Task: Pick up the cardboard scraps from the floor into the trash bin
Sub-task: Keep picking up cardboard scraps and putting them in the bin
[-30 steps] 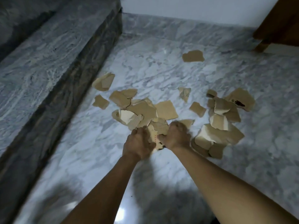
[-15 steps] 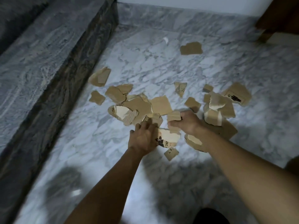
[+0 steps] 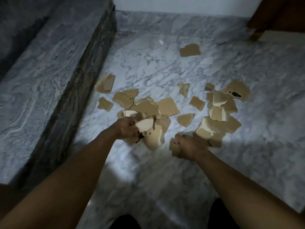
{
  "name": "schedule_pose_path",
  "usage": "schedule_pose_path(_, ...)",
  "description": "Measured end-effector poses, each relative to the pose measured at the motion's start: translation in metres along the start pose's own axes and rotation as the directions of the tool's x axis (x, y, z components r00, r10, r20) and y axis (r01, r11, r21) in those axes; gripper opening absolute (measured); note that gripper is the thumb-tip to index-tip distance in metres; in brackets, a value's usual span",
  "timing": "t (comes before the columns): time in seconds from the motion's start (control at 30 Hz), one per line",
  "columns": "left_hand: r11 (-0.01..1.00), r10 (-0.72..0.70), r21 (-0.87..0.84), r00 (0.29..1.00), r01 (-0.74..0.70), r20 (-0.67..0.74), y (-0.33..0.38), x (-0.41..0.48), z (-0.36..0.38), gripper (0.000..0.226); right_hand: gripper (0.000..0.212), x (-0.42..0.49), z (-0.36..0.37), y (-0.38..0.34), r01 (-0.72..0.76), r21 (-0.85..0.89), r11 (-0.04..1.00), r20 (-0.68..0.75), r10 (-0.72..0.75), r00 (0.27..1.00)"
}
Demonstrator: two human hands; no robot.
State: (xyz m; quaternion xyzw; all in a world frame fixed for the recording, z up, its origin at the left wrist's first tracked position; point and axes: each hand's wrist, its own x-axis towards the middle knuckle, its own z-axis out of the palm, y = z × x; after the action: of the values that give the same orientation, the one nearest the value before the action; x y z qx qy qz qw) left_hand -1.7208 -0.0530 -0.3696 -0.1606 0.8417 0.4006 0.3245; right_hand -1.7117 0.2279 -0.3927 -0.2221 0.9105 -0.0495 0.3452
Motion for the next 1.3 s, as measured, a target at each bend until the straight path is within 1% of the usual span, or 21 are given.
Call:
schedule_pose_path(0.07, 0.977, -0.063, 0.201, 0.997, 0.072, -0.047, -0.023, -0.001, -0.015, 0.055, 0.044, 0.004, 0.005, 0.002, -0.004, 0.002, 1.0, -0.014, 0.004, 1.0)
schedule_pose_path(0.13, 0.986, -0.046, 0.161, 0.999, 0.05, -0.027, -0.037, -0.002, -0.019, 0.075, 0.053, 0.004, 0.004, 0.004, -0.007, 0.001, 1.0, -0.037, 0.007, 0.999)
schedule_pose_path(0.2, 0.989, -0.009, 0.148, 0.999, 0.016, -0.049, -0.047, 0.005, -0.013, 0.066, 0.047, 0.004, 0.0, 0.002, -0.027, -0.064, 0.998, -0.055, 0.024, 0.998)
schedule_pose_path(0.33, 0.979, -0.013, 0.203, 0.995, 0.032, -0.094, -0.045, 0.002, -0.001, 0.069, 0.093, 0.013, -0.004, 0.001, 0.041, -0.181, 0.983, -0.081, -0.057, 0.995)
schedule_pose_path(0.37, 0.975, -0.014, 0.218, 0.994, 0.037, -0.105, -0.044, -0.001, 0.0, 0.071, 0.095, 0.017, -0.006, 0.001, 0.086, -0.171, 0.982, -0.058, -0.097, 0.994)
schedule_pose_path(0.43, 0.977, 0.004, 0.211, 0.993, 0.021, -0.117, -0.044, -0.003, 0.002, 0.073, 0.073, 0.019, -0.012, -0.004, 0.114, -0.134, 0.984, 0.015, -0.113, 0.993)
schedule_pose_path(0.53, 0.987, 0.037, 0.162, 0.989, -0.013, -0.143, -0.037, -0.01, 0.004, 0.066, 0.029, 0.019, -0.012, -0.011, 0.092, -0.261, 0.961, 0.124, -0.062, 0.99)
schedule_pose_path(0.57, 0.99, 0.04, 0.143, 0.986, -0.016, -0.165, -0.037, -0.012, 0.003, 0.058, 0.022, 0.021, -0.012, -0.015, 0.062, -0.271, 0.961, 0.144, -0.024, 0.989)
schedule_pose_path(0.63, 0.986, 0.049, 0.166, 0.974, -0.012, -0.219, -0.04, -0.01, -0.003, 0.047, 0.014, 0.031, -0.013, -0.014, 0.156, -0.324, 0.933, 0.187, -0.099, 0.977)
schedule_pose_path(0.67, 0.984, 0.037, 0.177, 0.974, 0.003, -0.223, -0.044, -0.008, -0.01, 0.043, 0.016, 0.042, -0.014, -0.014, 0.186, -0.293, 0.938, 0.14, -0.151, 0.979)
schedule_pose_path(0.7, 0.979, 0.026, 0.201, 0.975, 0.019, -0.221, -0.047, -0.007, -0.018, 0.041, 0.023, 0.052, -0.02, -0.018, 0.142, -0.239, 0.961, 0.072, -0.128, 0.989)
schedule_pose_path(0.73, 0.971, 0.013, 0.236, 0.978, 0.037, -0.206, -0.049, -0.006, -0.027, 0.042, 0.035, 0.057, -0.026, -0.025, 0.172, -0.207, 0.963, 0.077, -0.159, 0.984)
schedule_pose_path(0.8, 0.953, -0.005, 0.3, 0.988, 0.051, -0.152, -0.05, -0.005, -0.041, 0.047, 0.046, 0.064, -0.035, -0.051, 0.08, 0.03, 0.996, 0.005, -0.08, 0.997)
schedule_pose_path(0.83, 0.945, 0.0, 0.323, 0.993, 0.039, -0.12, -0.049, -0.004, -0.046, 0.048, 0.039, 0.062, -0.036, -0.06, 0.082, 0.028, 0.996, -0.024, -0.081, 0.996)
schedule_pose_path(0.87, 0.939, 0.014, 0.342, 0.995, 0.019, -0.096, -0.047, -0.001, -0.048, 0.047, 0.034, 0.063, -0.035, -0.068, 0.103, -0.067, 0.992, -0.063, -0.107, 0.992)
schedule_pose_path(0.93, 0.918, 0.085, 0.393, 0.994, -0.049, -0.075, -0.039, 0.01, -0.048, 0.039, 0.056, 0.069, -0.022, -0.077, 0.067, -0.206, 0.976, -0.133, -0.096, 0.986)
schedule_pose_path(1.03, 0.816, 0.21, 0.561, 0.976, -0.142, -0.059, -0.021, 0.03, -0.037, 0.039, 0.088, 0.078, -0.005, -0.081, -0.049, -0.124, 0.991, -0.185, 0.025, 0.982)
schedule_pose_path(1.1, 0.753, 0.259, 0.636, 0.964, -0.166, -0.055, -0.016, 0.042, -0.025, 0.058, 0.101, 0.082, -0.001, -0.079, -0.108, -0.119, 0.987, -0.23, 0.079, 0.97)
schedule_pose_path(1.17, 0.693, 0.291, 0.708, 0.951, -0.136, -0.103, -0.015, 0.048, -0.014, 0.073, 0.1, 0.085, 0.003, -0.075, -0.156, -0.107, 0.982, -0.264, 0.123, 0.957)
schedule_pose_path(1.23, 0.665, 0.351, 0.735, 0.924, -0.133, -0.15, -0.017, 0.046, -0.008, 0.07, 0.099, 0.084, 0.003, -0.074, -0.183, -0.032, 0.983, -0.239, 0.171, 0.956)
schedule_pose_path(1.3, 0.717, 0.386, 0.675, 0.906, -0.175, -0.176, -0.025, 0.043, -0.003, 0.065, 0.1, 0.08, 0.001, -0.075, -0.215, -0.015, 0.977, -0.244, 0.205, 0.948)
